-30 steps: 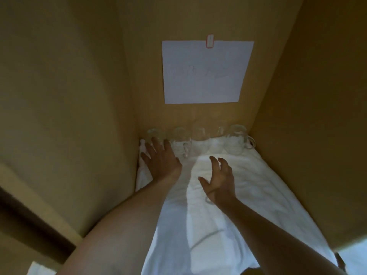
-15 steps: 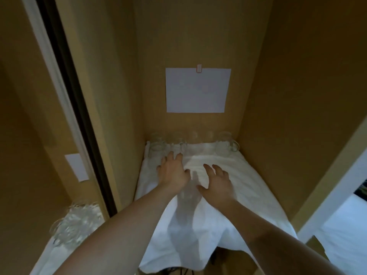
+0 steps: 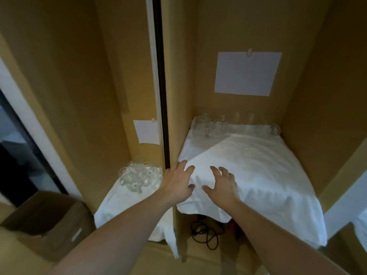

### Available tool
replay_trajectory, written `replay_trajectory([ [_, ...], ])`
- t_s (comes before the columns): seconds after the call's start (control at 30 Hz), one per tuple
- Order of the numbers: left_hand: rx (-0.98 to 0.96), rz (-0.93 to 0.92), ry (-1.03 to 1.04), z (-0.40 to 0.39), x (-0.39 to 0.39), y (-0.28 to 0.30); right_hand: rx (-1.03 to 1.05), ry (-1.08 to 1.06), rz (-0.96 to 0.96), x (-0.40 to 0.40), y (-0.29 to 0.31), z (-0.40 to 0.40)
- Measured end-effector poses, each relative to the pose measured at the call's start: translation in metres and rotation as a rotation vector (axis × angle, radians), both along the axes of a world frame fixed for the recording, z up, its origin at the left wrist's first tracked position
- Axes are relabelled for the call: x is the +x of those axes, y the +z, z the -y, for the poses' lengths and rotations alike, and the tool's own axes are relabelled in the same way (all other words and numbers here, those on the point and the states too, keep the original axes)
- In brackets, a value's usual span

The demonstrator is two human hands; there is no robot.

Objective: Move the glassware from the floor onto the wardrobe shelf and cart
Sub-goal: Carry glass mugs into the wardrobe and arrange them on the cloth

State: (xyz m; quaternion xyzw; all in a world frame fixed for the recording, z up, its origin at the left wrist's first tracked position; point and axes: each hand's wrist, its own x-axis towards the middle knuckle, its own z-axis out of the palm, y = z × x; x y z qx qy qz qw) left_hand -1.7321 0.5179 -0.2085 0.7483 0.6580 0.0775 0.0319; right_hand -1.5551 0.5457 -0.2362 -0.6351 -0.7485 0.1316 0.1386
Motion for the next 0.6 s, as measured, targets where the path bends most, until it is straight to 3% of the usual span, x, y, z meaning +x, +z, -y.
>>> replay_trajectory([
  [0.37,-0.069,0.014,0.146,0.068,-0.146,-0.012,-0.079,0.102,-0.031,-0.147,-0.014,0.051],
  [0.6,-0.088,0.132,0.352,0.105,-0.305,-0.017,-0.129,0.170,-0.038,-0.299,-0.029,0.075],
])
